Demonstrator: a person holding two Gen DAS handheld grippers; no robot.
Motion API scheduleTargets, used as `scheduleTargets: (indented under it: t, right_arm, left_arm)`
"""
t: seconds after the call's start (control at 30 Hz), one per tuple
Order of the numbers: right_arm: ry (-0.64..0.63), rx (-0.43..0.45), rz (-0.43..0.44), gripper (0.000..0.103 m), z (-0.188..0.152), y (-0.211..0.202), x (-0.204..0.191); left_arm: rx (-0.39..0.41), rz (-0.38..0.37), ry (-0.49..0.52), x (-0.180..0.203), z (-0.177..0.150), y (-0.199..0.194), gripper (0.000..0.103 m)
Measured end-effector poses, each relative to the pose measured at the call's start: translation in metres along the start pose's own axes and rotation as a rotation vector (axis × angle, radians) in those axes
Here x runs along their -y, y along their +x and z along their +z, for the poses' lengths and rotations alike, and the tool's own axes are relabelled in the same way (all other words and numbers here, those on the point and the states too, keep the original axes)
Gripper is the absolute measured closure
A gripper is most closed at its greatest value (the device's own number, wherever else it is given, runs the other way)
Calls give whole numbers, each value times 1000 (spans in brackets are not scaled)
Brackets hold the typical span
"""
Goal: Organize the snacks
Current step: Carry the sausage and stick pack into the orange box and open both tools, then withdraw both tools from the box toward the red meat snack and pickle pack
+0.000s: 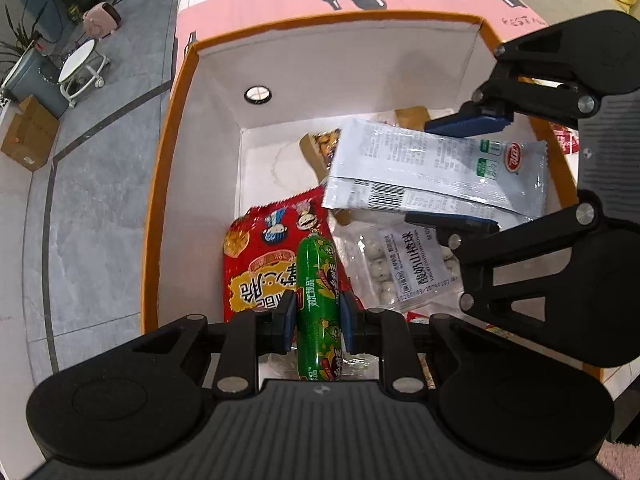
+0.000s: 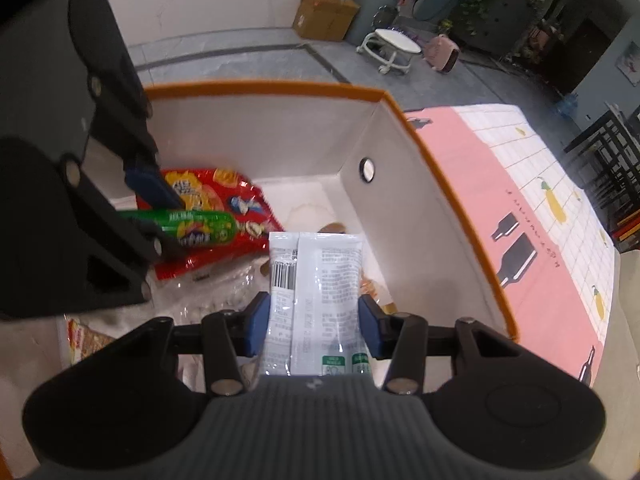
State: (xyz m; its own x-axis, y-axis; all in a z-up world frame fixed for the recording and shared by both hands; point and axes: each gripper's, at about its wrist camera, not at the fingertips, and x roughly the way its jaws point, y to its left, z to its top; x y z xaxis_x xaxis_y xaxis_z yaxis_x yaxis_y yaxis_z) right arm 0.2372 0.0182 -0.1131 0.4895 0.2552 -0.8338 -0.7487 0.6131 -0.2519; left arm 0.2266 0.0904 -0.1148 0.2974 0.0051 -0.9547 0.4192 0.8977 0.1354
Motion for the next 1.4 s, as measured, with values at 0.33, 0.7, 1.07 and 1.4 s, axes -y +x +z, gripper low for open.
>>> scheduleTargets:
  t: [0.33,0.7,1.07,1.4]
  right_arm:
    - [3,5,11,55,-4,-2,-2]
    - [48,85,-12,37,-8,-45,10]
    - [219,147,-54,28,-46,-103,32]
    - [504,217,-145,26,-120,-146,54]
  left_arm:
    - [9,16,-19,-1,-4,-3,72]
    - [92,105,17,11,-5,-39,32]
    - [259,131,-5,36,-8,-90,32]
    - [417,66,-45,87,-6,-128,29]
